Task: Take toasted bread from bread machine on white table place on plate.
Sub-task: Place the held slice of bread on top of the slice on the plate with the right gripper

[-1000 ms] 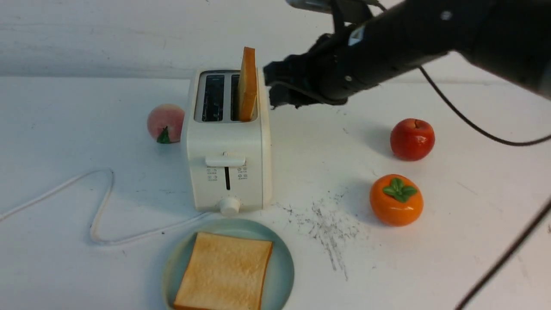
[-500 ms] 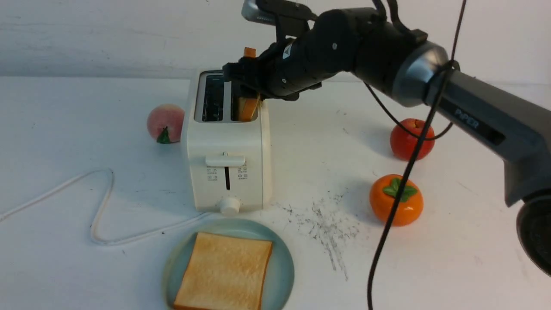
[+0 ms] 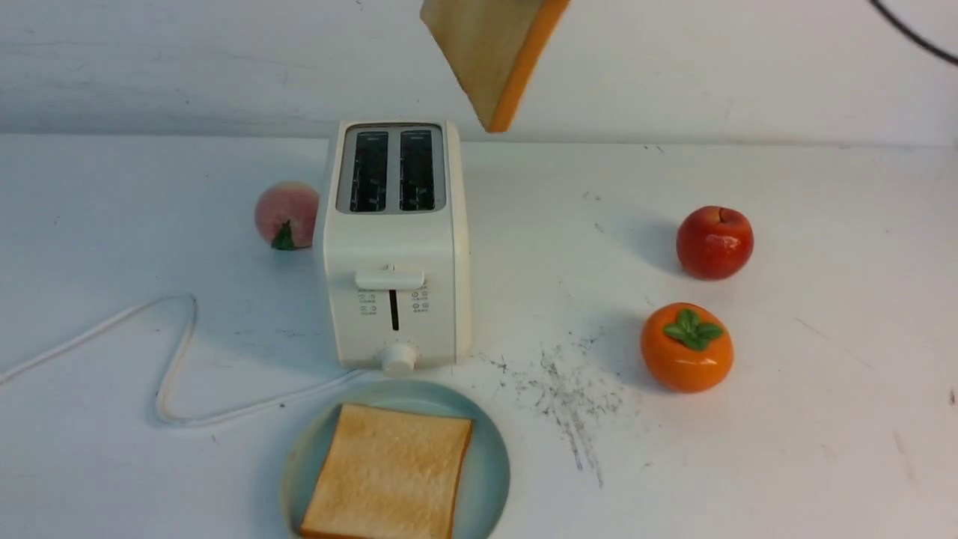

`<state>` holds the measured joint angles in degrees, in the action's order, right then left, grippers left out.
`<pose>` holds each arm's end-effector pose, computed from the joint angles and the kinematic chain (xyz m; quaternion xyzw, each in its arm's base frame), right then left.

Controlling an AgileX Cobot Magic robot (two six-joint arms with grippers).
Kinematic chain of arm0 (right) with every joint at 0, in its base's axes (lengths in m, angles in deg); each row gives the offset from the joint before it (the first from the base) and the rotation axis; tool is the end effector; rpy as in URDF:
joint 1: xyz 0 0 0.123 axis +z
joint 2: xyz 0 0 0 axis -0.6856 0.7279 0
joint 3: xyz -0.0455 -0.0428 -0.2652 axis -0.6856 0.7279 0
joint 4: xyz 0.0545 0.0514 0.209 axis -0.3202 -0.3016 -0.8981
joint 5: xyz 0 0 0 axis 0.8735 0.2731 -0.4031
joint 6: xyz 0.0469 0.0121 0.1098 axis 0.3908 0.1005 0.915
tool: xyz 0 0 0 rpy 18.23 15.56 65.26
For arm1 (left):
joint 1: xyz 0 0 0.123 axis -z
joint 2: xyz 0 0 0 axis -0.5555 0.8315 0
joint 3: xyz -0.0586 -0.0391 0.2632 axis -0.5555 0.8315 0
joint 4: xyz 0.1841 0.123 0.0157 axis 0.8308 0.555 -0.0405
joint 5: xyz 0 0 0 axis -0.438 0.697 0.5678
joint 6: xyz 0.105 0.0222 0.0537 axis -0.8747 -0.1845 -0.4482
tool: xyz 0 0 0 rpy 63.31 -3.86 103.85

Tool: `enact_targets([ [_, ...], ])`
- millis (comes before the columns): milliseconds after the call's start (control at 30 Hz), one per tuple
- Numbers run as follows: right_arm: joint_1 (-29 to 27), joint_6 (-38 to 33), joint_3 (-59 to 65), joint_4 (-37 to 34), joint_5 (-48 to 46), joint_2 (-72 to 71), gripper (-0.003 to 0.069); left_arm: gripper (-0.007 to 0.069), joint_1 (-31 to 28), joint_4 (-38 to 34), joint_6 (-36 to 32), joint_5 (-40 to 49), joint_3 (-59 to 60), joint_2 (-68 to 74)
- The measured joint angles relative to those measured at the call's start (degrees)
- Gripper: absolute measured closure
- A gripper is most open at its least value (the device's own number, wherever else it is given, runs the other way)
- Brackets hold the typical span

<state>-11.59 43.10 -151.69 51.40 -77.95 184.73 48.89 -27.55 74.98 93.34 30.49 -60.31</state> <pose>0.2892 0.2120 0.4512 -0.2564 0.8404 0.2464 0.4089 0.0267 0.0057 0.2564 -0.0346 0.8638 -0.0922 0.4941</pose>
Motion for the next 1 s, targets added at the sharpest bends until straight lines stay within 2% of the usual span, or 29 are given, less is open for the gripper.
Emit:
enact_targets([
  [67,0.0,-1.2,0.1,-2.7,-5.2,-0.8,0.0538,0.0638,0.0,0.0,0.0,-1.9,0.0,0.0],
  [200,0.8,-4.3,4.5,-9.5,-6.3,-0.7,0.0538,0.0638,0.0,0.0,0.0,-4.0,0.0,0.0],
  [433,4.6,-13.5,22.4,-19.1,-6.1,1.2,0.0538,0.0638,0.0,-0.2,0.0,-4.1,0.0,0.0],
  [533,5.2,-18.9,30.8,-23.3,-1.5,2.7,0.0538,0.0638,0.0,-0.2,0.0,-3.8,0.0,0.0],
  [667,5.2,-22.6,36.0,-26.4,6.1,4.4,0.0538,0.0638,0.0,-0.3,0.0,-2.8,0.0,0.0],
  [800,5.2,-26.3,37.1,-30.2,9.9,7.5,0.0538,0.0638,0.0,-0.3,0.0,-1.5,0.0,0.0],
  [1000,5.2,-28.3,37.1,-31.2,11.0,11.8,0.0538,0.0638,0.0,-0.4,0.0,-0.5,0.0,0.0],
])
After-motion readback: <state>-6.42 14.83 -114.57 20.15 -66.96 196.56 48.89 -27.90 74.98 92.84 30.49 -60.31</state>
